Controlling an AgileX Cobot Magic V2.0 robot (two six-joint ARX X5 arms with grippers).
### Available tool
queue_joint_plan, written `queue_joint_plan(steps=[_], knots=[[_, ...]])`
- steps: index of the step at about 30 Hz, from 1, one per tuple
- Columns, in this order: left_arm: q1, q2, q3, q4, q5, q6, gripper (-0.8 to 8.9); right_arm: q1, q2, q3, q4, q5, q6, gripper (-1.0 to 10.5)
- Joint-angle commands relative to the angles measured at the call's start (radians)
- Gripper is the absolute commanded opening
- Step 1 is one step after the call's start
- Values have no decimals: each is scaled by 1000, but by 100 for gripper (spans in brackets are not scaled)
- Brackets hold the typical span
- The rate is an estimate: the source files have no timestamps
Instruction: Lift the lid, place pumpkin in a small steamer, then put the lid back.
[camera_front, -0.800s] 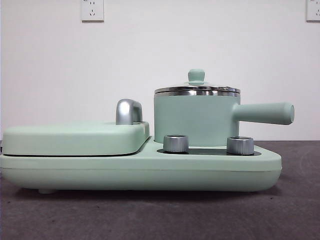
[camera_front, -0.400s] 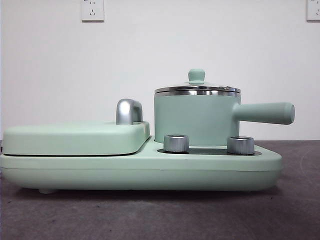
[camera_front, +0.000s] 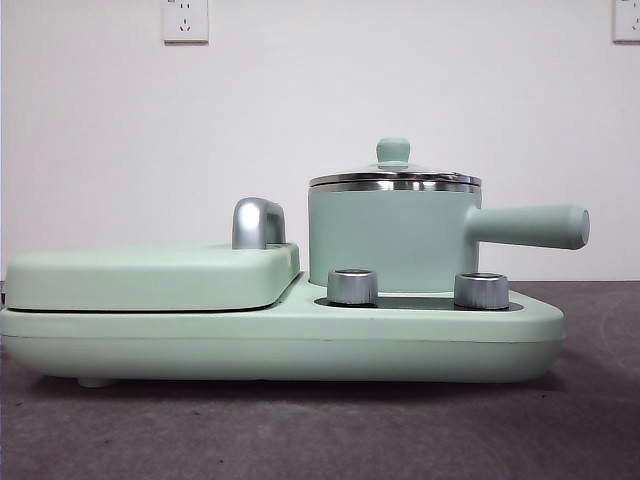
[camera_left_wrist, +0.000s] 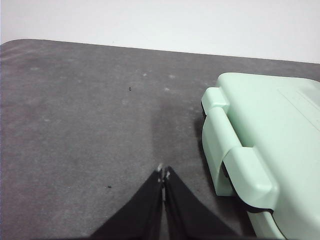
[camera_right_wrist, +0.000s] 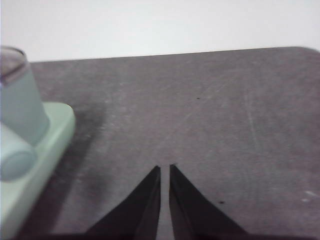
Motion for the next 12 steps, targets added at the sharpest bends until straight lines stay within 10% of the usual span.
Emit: queue_joint_plan(steps=[1, 12], knots=[[0, -2, -19, -4, -4, 2, 7, -6, -22, -27, 8, -12, -92, 21], [0, -2, -19, -4, -4, 2, 7, -24, -56, -44, -34, -55, -140, 21]])
